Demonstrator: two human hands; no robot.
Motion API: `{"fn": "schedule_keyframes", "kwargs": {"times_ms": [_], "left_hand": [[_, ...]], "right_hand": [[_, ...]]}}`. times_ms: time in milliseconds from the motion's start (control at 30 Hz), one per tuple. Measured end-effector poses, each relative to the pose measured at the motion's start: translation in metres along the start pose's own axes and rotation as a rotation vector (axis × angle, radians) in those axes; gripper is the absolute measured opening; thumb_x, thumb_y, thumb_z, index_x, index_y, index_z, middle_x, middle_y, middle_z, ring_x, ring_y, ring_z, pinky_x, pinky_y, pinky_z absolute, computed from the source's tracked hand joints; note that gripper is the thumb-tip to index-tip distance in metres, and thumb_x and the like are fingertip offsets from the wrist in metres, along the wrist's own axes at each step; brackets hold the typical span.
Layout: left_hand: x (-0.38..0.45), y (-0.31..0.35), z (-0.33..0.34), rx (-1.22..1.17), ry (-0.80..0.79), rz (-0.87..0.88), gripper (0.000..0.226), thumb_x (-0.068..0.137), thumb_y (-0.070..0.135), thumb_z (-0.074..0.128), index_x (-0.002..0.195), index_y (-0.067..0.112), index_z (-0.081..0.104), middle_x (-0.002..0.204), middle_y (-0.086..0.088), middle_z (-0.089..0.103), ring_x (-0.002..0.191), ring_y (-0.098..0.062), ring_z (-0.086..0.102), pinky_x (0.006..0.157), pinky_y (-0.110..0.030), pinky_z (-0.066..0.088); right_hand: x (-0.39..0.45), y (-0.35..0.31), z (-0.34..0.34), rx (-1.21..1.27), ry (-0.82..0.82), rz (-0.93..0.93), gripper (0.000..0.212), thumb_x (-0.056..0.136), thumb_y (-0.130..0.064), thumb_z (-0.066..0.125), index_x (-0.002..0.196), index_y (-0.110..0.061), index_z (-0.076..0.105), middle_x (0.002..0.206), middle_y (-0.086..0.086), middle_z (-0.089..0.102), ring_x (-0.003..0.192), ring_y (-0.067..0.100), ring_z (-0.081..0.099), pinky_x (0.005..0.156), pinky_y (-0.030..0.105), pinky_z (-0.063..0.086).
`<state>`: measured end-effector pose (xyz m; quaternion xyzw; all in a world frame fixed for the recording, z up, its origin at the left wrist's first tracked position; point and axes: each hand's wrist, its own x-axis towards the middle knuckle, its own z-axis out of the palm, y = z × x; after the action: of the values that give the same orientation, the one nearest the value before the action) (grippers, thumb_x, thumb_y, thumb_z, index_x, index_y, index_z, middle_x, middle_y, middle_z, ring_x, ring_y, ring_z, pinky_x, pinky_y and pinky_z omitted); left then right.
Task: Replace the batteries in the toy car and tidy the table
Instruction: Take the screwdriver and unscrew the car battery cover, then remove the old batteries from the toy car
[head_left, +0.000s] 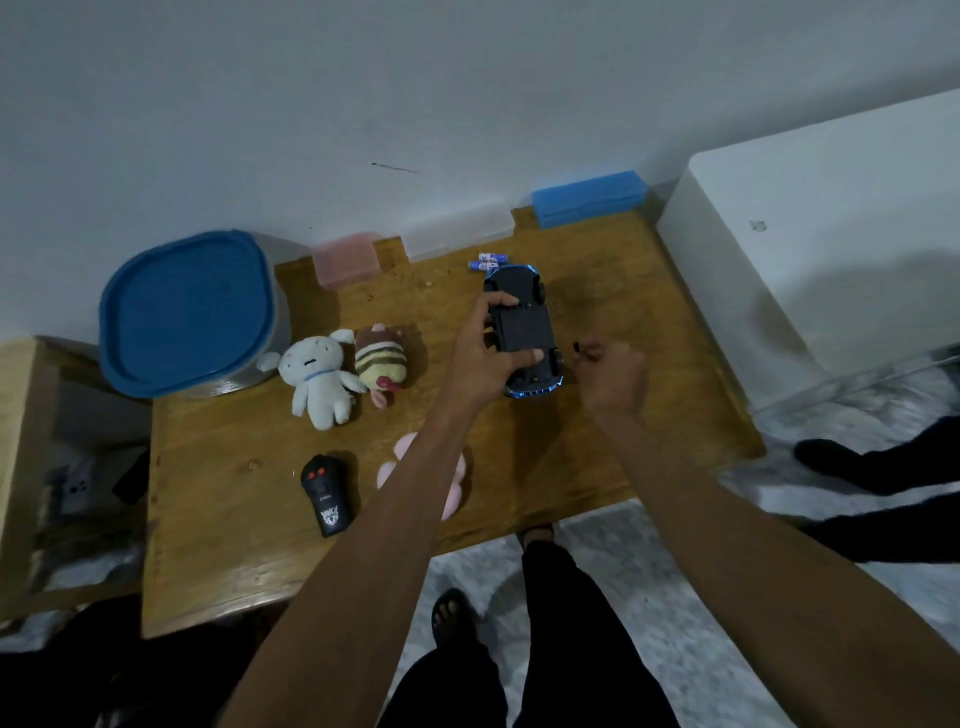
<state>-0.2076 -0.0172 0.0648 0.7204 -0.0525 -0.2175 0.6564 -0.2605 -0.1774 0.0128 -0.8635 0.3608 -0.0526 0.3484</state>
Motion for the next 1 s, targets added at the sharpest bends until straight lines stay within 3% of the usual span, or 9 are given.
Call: {"fn": "schedule_keyframes", "kwargs": {"times_ms": [133,233,300,400,500,633,833,1000], "left_hand": [[-0.002,-0.008,0.000,0.000,-0.002,0.003,0.061,0.074,-0.006,0.082,0.118,0.023,0.051,0.125,-0.001,0.055,0.109,-0.026,0.061,0.075,-0.035,0.062],[-0.004,-0.011,-0.002,0.010,-0.005,0.007,0.060,0.074,-0.006,0.082,0.119,0.019,0.050,0.125,-0.002,0.055,0.105,-0.023,0.061,0.070,-0.028,0.060],[-0.004,-0.012,-0.005,0.004,-0.009,0.009,0.060,0.075,-0.007,0.081,0.120,0.018,0.050,0.122,0.001,0.055,0.103,-0.019,0.061,0.069,-0.026,0.059],[-0.002,-0.014,-0.008,0.012,0.014,0.030,0.060,0.074,-0.008,0.081,0.119,0.017,0.049,0.124,-0.002,0.054,0.100,-0.011,0.060,0.069,-0.023,0.058],[0.001,-0.016,-0.009,0.037,0.035,0.052,0.061,0.074,-0.005,0.082,0.117,0.022,0.050,0.127,-0.004,0.055,0.103,-0.013,0.060,0.072,-0.023,0.057],[0.001,-0.018,-0.012,0.023,0.040,0.093,0.061,0.074,-0.008,0.079,0.120,0.019,0.050,0.129,-0.008,0.057,0.110,-0.021,0.062,0.077,-0.024,0.058],[-0.003,-0.021,-0.018,0.008,0.051,0.114,0.059,0.074,-0.015,0.077,0.121,0.009,0.049,0.120,0.001,0.058,0.099,0.006,0.062,0.076,-0.019,0.055],[-0.005,-0.027,-0.021,0.023,0.063,0.137,0.062,0.072,-0.012,0.078,0.123,0.009,0.050,0.124,-0.005,0.058,0.101,0.006,0.062,0.077,-0.016,0.052]], "right_hand": [[-0.002,0.016,0.009,-0.138,-0.097,0.069,0.021,0.092,-0.018,0.064,0.107,-0.015,0.077,0.098,0.014,0.074,0.090,0.034,0.070,0.066,0.027,0.047],[-0.001,0.016,0.010,-0.151,-0.112,0.086,0.021,0.090,-0.020,0.065,0.107,-0.017,0.077,0.100,0.012,0.074,0.095,0.034,0.070,0.071,0.028,0.048],[0.002,0.005,0.007,-0.040,-0.060,0.081,0.021,0.091,-0.021,0.071,0.110,-0.016,0.076,0.104,0.008,0.075,0.098,0.029,0.070,0.074,0.025,0.047],[0.007,-0.025,-0.004,0.264,0.052,-0.084,0.017,0.091,-0.022,0.073,0.106,-0.017,0.075,0.098,-0.002,0.074,0.091,0.013,0.068,0.080,0.028,0.055],[0.007,-0.053,-0.014,0.403,0.012,-0.240,0.015,0.093,-0.021,0.070,0.107,-0.020,0.075,0.100,-0.009,0.073,0.091,0.003,0.065,0.082,0.018,0.053],[0.008,-0.067,-0.009,0.332,-0.110,-0.372,0.015,0.090,-0.020,0.074,0.105,-0.021,0.077,0.102,-0.004,0.069,0.087,0.001,0.067,0.081,0.018,0.057],[0.000,-0.071,-0.005,0.216,-0.186,-0.421,0.024,0.087,-0.017,0.078,0.110,-0.017,0.076,0.107,0.001,0.060,0.078,-0.004,0.056,0.072,0.003,0.045],[0.001,-0.082,-0.007,0.178,-0.262,-0.353,0.019,0.086,-0.015,0.078,0.104,-0.019,0.073,0.109,0.000,0.055,0.081,-0.003,0.051,0.073,0.007,0.040]]}}
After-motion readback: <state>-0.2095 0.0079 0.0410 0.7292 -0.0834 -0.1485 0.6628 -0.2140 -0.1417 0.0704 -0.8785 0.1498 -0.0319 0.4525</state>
